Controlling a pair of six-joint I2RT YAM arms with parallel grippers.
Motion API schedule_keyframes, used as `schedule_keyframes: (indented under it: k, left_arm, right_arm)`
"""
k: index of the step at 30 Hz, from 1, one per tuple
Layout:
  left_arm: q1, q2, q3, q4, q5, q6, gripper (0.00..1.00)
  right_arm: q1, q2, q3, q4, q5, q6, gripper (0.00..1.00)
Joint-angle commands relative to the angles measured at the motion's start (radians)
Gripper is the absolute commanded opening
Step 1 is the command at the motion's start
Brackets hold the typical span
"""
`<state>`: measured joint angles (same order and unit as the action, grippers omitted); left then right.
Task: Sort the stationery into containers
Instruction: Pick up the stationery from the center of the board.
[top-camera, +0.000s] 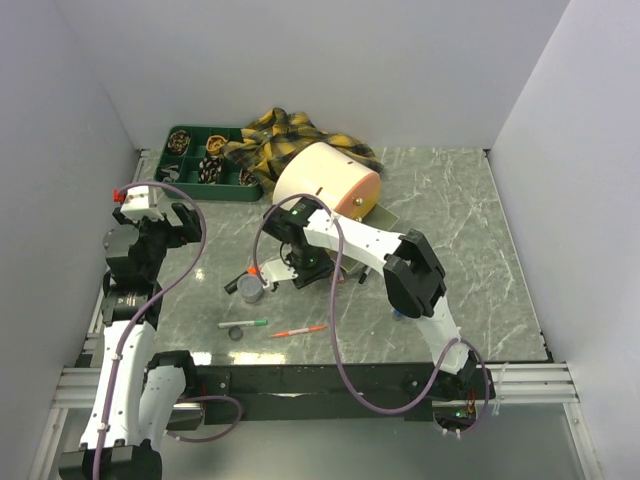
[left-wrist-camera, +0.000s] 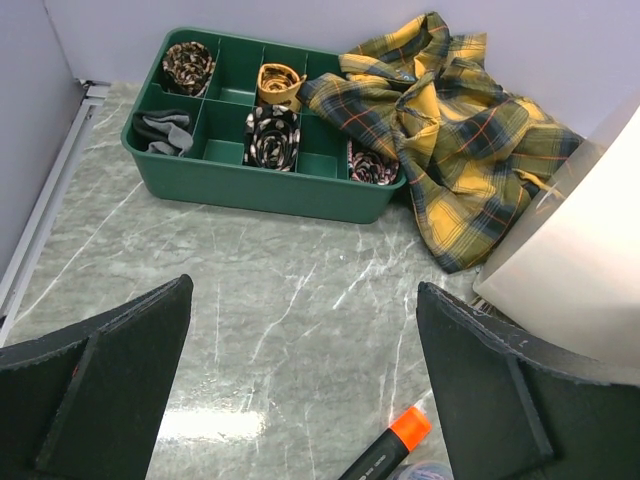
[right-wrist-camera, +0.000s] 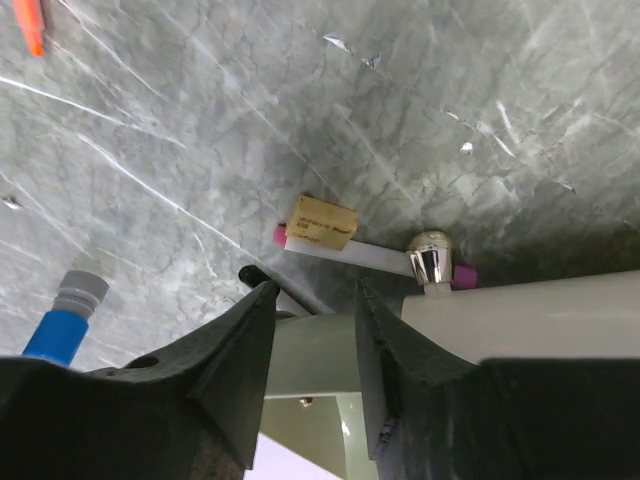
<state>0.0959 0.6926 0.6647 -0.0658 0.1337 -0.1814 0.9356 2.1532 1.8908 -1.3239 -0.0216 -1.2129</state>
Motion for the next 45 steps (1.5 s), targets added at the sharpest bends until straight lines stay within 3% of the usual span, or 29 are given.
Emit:
schedule_keyframes:
  k: [1,26,45]
  left_arm:
    - [0.005,-0.010,0.029,0.020,0.004,-0.012,0.99]
    - [0.022,0.025,0.019,0.040,0.055,-0.047,0.99]
    - [0.041,0.024,0.012,0.024,0.069,-0.050,0.99]
  right_arm:
    - [-0.001,0.042,0.008,-0.089,0.083,0.004,0.46]
    - [0.012,0.122,-0.073,0.064,0.153,0.088,0.56]
    - [0.006,0.140,-0.150,0.207,0.238,0.019,0.53]
